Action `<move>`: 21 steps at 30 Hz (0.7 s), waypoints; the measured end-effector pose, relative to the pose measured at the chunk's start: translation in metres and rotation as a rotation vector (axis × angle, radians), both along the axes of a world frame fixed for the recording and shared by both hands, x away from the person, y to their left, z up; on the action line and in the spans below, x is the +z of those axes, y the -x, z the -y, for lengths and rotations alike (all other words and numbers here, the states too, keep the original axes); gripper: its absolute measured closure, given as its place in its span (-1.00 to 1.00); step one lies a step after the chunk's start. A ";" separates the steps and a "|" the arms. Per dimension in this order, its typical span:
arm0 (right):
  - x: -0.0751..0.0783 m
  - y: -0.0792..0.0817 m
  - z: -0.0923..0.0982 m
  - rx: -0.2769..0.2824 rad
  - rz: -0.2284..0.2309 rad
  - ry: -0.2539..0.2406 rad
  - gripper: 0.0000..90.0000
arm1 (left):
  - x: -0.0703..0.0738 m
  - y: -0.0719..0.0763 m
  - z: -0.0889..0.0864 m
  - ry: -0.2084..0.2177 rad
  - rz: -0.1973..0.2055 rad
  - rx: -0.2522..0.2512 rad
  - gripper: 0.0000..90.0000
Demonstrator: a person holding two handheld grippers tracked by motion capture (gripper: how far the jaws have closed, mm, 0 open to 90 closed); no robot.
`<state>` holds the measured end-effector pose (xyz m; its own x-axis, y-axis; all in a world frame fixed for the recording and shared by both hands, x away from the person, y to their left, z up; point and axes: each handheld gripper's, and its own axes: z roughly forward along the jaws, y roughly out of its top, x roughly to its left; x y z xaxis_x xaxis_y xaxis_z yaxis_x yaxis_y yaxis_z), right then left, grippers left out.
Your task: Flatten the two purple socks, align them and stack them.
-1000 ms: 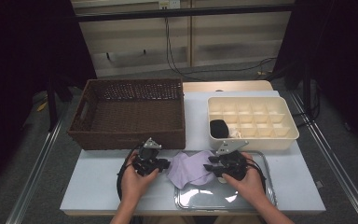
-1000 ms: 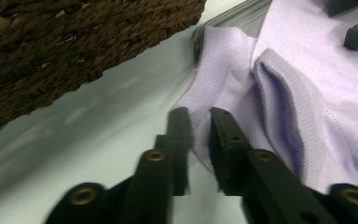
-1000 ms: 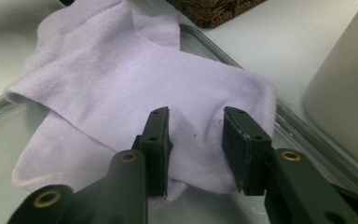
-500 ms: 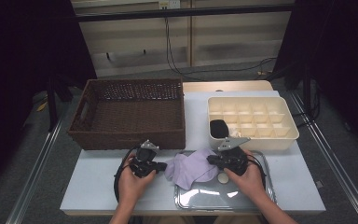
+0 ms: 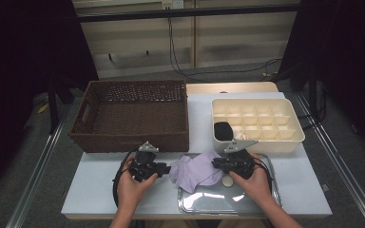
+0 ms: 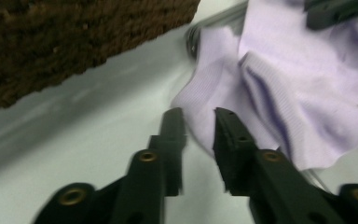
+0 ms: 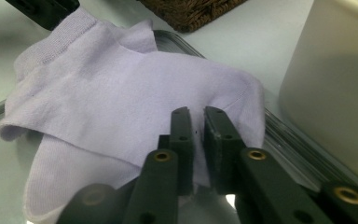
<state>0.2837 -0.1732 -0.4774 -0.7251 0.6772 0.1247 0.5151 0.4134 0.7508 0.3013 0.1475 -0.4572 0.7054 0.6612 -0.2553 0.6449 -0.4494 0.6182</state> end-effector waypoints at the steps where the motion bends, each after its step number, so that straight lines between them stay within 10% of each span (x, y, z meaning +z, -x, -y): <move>1: 0.001 0.000 0.000 0.001 0.001 0.002 0.79 | 0.005 0.002 0.001 0.010 0.010 -0.001 0.57; 13: 0.007 -0.003 -0.004 0.000 0.030 0.001 0.64 | 0.025 0.008 0.001 0.061 0.042 -0.009 0.40; 21: 0.000 -0.005 -0.007 0.004 0.017 0.024 0.64 | 0.012 0.010 0.019 0.057 0.001 -0.045 0.33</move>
